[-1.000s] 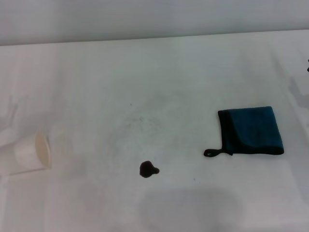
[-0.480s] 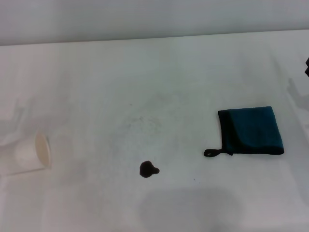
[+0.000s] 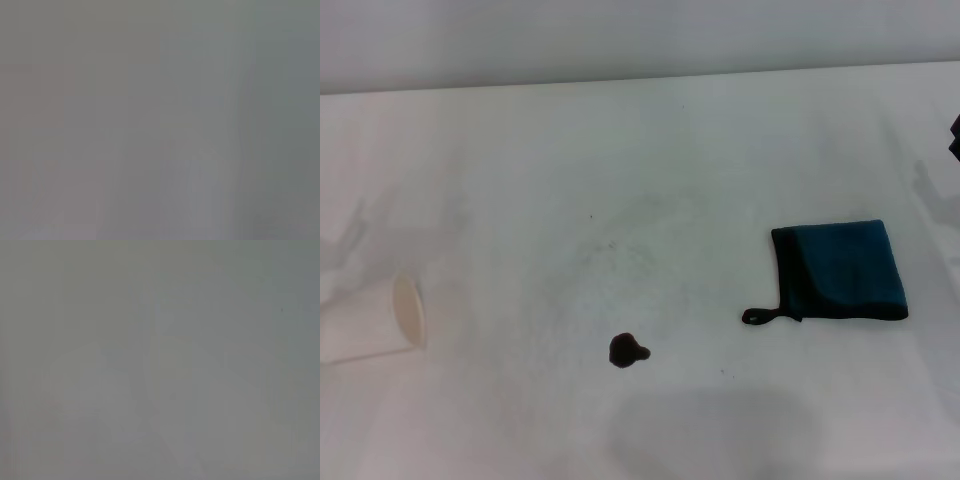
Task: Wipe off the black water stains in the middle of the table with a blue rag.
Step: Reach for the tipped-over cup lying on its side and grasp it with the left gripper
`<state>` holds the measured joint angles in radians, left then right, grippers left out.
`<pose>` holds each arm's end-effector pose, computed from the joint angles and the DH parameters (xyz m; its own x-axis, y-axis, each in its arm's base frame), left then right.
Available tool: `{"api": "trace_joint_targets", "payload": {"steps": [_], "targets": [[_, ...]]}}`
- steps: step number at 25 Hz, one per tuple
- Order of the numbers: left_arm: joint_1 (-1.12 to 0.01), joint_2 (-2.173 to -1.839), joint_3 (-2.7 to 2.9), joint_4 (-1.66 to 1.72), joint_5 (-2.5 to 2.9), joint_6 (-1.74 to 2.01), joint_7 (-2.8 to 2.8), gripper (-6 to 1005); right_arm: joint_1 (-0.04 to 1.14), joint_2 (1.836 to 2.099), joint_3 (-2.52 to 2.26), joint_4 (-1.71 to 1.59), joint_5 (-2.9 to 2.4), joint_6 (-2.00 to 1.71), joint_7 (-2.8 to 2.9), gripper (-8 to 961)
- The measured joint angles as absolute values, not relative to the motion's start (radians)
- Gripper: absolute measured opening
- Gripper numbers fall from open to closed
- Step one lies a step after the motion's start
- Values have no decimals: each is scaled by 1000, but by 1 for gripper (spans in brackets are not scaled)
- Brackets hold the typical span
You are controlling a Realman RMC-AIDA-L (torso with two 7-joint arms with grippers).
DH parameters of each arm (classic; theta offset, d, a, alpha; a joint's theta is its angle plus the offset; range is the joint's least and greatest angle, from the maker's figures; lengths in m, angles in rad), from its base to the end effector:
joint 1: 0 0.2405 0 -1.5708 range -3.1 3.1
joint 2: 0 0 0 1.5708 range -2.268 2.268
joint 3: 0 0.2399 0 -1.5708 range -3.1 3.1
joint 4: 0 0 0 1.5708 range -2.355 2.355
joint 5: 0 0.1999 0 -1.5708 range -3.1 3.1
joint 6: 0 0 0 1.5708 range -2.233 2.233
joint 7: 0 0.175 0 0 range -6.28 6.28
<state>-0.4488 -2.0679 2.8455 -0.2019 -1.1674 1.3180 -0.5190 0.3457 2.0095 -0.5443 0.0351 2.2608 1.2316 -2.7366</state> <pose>-0.3357 0.3324 0.0322 0.7207 0.0086 0.6932 0.6704 -0.2635 -0.6937 0.3799 0.3054 0.0421 0.6275 -0.0514 -0.7769 -0.7777 0.0070 -0.6286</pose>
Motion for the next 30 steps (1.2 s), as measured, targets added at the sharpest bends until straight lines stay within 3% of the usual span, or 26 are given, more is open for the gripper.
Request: {"api": "trace_joint_targets", "payload": {"steps": [13, 22, 30], "targets": [[-567, -2066, 2847, -666, -899, 1499, -1080, 876, 343, 2008, -545, 33, 2261, 1231, -2718, 851], [-718, -2064, 2848, -1057, -586, 1731, -1294, 876, 345, 2008, -545, 31, 2261, 1230, -2718, 852], [-877, -2032, 2850, -1193, -207, 1820, -1277, 876, 347, 2008, -544, 28, 2261, 1230, -2718, 851]]}}
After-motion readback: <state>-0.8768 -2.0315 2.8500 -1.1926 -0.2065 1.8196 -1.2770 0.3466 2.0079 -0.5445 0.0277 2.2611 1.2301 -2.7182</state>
